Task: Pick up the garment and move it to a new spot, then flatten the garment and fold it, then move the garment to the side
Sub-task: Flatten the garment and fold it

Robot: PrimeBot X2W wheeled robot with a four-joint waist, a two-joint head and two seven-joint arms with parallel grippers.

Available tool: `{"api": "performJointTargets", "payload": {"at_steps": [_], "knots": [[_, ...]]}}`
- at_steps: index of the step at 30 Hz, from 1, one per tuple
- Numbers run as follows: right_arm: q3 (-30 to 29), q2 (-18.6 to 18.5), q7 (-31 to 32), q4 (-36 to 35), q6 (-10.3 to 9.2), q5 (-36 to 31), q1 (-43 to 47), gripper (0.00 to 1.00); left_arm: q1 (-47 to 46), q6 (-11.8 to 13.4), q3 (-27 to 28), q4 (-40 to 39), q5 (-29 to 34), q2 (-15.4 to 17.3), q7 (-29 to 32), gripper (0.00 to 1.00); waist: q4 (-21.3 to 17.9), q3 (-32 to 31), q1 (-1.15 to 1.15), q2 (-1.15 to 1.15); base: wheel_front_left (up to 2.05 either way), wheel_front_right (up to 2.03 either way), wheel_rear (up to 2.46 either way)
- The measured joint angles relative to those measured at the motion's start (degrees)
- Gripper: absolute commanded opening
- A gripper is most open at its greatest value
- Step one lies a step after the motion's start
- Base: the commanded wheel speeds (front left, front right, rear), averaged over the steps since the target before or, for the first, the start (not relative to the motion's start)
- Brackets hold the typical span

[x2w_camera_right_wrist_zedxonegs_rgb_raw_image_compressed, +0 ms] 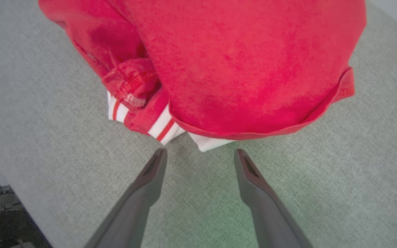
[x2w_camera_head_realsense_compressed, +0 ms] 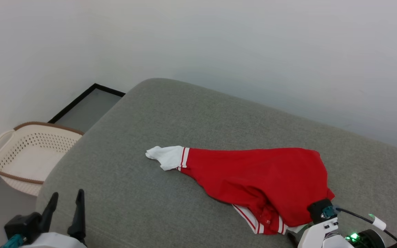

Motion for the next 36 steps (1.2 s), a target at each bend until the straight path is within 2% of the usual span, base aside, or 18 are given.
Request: {"api": "performJointTargets", "payload": {"at_steps": [8,25,26,27,36], "knots": [[-0.9,0.4,2.0,3.7,0.01,-2.9,-3.9,1.0,-1.0,-0.6,-0.7,1.0,-0.4,-0.7,0.0,1.0,0.8,0.8,0.0,0.0,0.0,0.0,0.0],[-3.9,3.9,9.4,19.8,0.0,-5.3,-15.8,0.99,-3.7,-1.8,-1.8,3.5,-1.1,-2.4,0.0,1.0,2.5,3.5,0.0,0.0,0.0,0.0,0.0],[-3.5,4.0,9.8,20.7,0.0,-5.3,-16.5,0.45,-3.7,-1.8,-1.8,3.6,-1.1,-2.5,0.0,1.0,2.5,3.6,0.0,0.0,0.0,0.0,0.0],[-3.3,4.0,9.9,21.2,0.0,-5.2,-17.0,0.0,-3.7,-1.9,-1.8,3.8,-1.1,-2.6,0.0,1.0,2.6,3.7,0.0,0.0,0.0,0.0,0.0],[-2.4,3.4,10.5,24.3,0.01,-2.0,-19.4,0.0,-4.3,-2.3,-1.4,4.8,-0.9,-2.8,0.0,1.0,2.4,3.2,0.0,0.0,0.0,0.0,0.0]]}}
